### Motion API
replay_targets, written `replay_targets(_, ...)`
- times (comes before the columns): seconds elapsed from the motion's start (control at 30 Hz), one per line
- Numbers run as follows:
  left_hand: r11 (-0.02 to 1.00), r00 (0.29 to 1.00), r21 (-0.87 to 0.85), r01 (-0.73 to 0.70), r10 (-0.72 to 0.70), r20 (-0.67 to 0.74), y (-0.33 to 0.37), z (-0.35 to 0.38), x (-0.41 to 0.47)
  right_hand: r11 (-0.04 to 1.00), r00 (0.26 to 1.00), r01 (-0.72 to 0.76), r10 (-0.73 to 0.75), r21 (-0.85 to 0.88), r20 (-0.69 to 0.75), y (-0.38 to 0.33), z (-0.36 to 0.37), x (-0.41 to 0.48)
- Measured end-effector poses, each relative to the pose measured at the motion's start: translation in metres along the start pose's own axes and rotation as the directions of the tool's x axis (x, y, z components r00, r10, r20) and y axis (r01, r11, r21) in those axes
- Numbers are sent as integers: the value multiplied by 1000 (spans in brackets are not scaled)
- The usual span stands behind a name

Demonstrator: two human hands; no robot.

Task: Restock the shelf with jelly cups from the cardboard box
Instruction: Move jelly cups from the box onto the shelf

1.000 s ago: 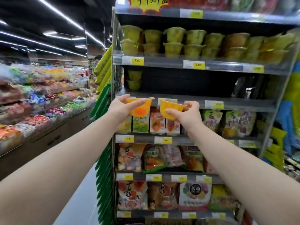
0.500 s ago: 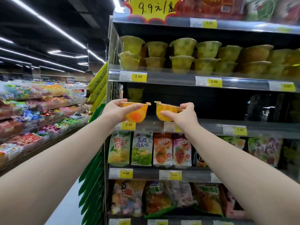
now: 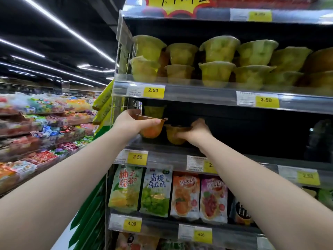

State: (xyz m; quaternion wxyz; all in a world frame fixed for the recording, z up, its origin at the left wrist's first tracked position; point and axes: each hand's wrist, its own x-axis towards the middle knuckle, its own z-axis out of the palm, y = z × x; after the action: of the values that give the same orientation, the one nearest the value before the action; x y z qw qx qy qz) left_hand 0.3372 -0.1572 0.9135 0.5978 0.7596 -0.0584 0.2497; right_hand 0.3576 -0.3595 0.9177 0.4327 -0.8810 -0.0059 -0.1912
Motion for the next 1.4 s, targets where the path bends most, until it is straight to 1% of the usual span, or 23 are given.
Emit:
replay_targets(0.1,1000,1000,-26,11,-11,12,-4,1,6,997,1000,7,-7,-73,-2,-1,11,12)
replay_targets(0.27,992,998,-117,42,-36,48,-3,1,4,995,1000,-3,5,-103,22,-1,12,13)
replay_targets(0.33,986,996,-160,46,-32,89,-2,4,3,993,999,28,-31,-114,-24,2,10,7)
replay_targets(0.37,982,994,-178,56,-37,107,-1,6,3,992,994,83,-90,-96,-68,4,9,3)
replay_targets(0.43,973,989,-223,62,-29,148,1,9,1,971,965,239,-235,24,-116,9,2,-10)
replay_targets(0.47,968,985,-244,54,-12,170,1,11,1,953,957,285,-276,103,-89,9,-2,-20)
replay_targets(0.5,966,981,-257,40,10,192,2,14,0,940,955,298,-295,168,-40,9,-6,-30)
replay_targets(0.57,964,972,-267,-5,67,226,6,24,-4,930,955,280,-295,238,29,9,-8,-42)
replay_targets(0.63,961,964,-275,-37,106,243,8,35,-7,924,962,252,-270,287,27,10,-8,-47)
replay_targets(0.7,954,957,-299,-26,110,268,7,42,-7,917,973,209,-229,340,20,11,-8,-49)
replay_targets(0.77,950,944,-312,-13,114,309,4,45,-6,918,977,190,-213,347,28,14,-10,-50)
replay_targets(0.83,945,926,-327,-5,128,356,2,46,-6,922,978,199,-209,332,-5,16,-11,-51)
replay_targets(0.93,930,898,-368,-11,171,404,-4,42,-2,917,976,217,-196,335,-97,18,-14,-52)
replay_targets(0.97,937,904,-348,-36,179,389,-7,40,2,908,975,220,-187,357,-124,19,-14,-52)
replay_targets(1.0,954,913,-290,-79,186,362,-8,37,4,896,973,220,-172,386,-155,19,-14,-51)
replay_targets(1.07,977,941,-114,-180,205,271,-12,36,9,875,968,213,-128,435,-218,19,-11,-45)
replay_targets(1.1,971,948,-4,-237,232,220,-15,37,10,870,965,205,-104,448,-241,18,-9,-40)
replay_targets(1.17,912,934,233,-338,296,199,-18,42,8,875,959,182,-58,449,-276,14,-2,-27)
replay_targets(1.23,827,913,391,-403,335,232,-21,46,6,893,955,159,-31,421,-294,11,5,-15)
replay_targets(1.3,769,901,469,-434,358,247,-25,47,8,915,957,150,-39,375,-288,7,12,-4)
replay_targets(1.4,736,890,499,-456,378,256,-27,44,8,944,964,135,-55,300,-259,2,21,9)
